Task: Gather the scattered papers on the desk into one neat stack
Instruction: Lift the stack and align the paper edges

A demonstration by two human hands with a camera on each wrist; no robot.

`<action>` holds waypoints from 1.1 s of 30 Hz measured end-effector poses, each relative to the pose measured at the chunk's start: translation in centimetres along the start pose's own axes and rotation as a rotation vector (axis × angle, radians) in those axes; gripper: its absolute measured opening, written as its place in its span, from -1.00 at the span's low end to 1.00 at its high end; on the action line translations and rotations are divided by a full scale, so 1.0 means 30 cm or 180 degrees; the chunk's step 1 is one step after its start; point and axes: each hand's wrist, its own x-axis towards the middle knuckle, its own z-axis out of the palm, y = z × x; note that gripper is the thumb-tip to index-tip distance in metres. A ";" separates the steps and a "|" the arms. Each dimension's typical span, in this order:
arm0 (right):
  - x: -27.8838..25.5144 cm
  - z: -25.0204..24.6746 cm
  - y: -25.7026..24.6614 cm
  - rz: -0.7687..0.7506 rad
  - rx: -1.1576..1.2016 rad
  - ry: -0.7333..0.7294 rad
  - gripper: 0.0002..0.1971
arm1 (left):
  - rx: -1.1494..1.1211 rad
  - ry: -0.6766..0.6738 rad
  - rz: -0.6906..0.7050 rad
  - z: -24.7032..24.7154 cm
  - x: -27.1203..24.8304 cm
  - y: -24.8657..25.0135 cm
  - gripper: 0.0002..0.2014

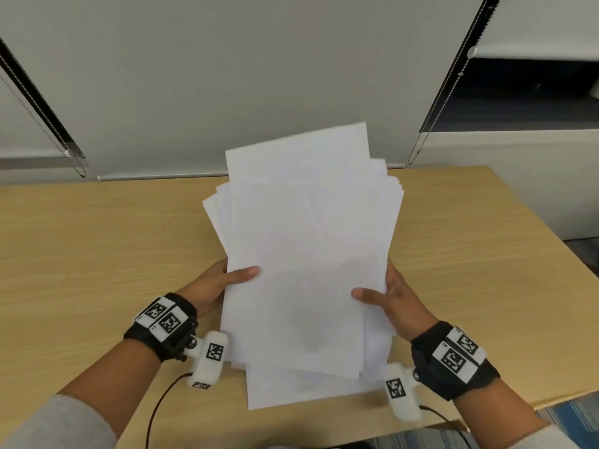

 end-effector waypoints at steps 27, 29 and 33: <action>0.141 0.261 -0.113 -0.1597 -0.0140 0.0803 -0.24 | -0.0316 0.1427 0.3002 -0.018 -0.204 0.130 -0.66; 0.131 0.278 -0.138 -0.1668 0.0153 0.0804 -0.30 | -0.0722 0.1079 0.2998 -0.049 -0.215 0.142 -0.47; 0.108 0.316 -0.146 -0.1708 0.0561 0.0599 -0.26 | -0.1534 0.0331 0.2951 -0.083 -0.232 0.155 -0.22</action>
